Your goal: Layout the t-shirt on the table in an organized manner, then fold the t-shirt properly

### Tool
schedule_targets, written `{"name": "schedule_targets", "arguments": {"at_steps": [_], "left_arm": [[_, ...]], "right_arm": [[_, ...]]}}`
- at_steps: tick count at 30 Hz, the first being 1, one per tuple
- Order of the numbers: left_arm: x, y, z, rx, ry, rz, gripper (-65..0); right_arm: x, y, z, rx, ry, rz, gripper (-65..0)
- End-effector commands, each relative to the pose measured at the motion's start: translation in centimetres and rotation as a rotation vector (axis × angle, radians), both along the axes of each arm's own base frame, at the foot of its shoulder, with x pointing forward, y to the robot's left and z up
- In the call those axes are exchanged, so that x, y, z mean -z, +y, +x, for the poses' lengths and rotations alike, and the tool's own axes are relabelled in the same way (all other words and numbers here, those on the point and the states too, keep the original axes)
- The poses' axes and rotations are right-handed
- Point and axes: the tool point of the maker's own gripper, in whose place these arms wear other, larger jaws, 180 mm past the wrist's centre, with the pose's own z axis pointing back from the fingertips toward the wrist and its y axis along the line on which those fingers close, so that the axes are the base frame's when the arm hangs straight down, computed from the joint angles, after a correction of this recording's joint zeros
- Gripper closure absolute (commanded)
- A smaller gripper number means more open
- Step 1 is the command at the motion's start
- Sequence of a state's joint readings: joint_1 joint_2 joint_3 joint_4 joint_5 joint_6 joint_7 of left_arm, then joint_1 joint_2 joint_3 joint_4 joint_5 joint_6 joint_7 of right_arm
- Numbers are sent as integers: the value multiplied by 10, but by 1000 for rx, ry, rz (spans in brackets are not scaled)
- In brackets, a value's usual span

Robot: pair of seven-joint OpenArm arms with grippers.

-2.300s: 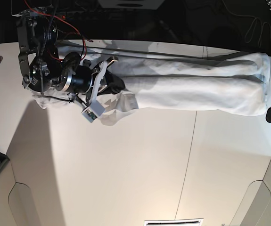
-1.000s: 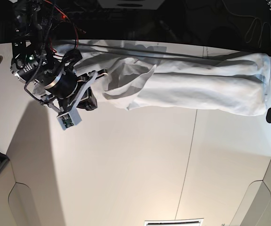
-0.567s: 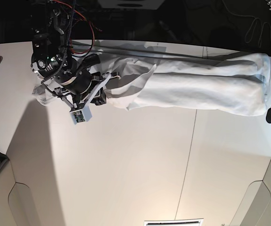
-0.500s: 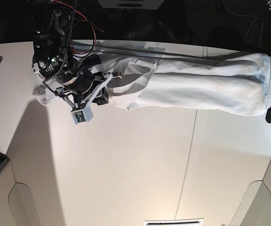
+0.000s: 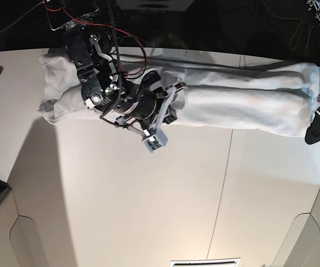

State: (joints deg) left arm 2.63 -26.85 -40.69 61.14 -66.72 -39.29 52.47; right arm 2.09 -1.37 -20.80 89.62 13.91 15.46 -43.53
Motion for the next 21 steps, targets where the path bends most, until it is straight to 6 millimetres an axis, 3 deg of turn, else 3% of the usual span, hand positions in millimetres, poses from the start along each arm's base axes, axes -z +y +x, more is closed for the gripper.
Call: {"name": "schedule_targets", "arguments": {"at_steps": [1, 7, 10, 16, 21], "left_arm": [[-22, 10, 10, -9, -68, 23, -273], [-22, 10, 10, -9, -68, 24, -273], [-23, 11, 10, -11, -70, 27, -273], [-35, 32, 6, -66, -101, 45, -273], [-40, 55, -7, -138, -106, 67, -303]], "right_arm": [[-19, 20, 6, -35, -50, 57, 0], [-44, 74, -11, -182, -109, 124, 0], [-51, 84, -12, -227, -137, 110, 0], [-47, 56, -4, -219, -154, -63, 0], [-33, 43, -22, -219, -108, -74, 0]]}}
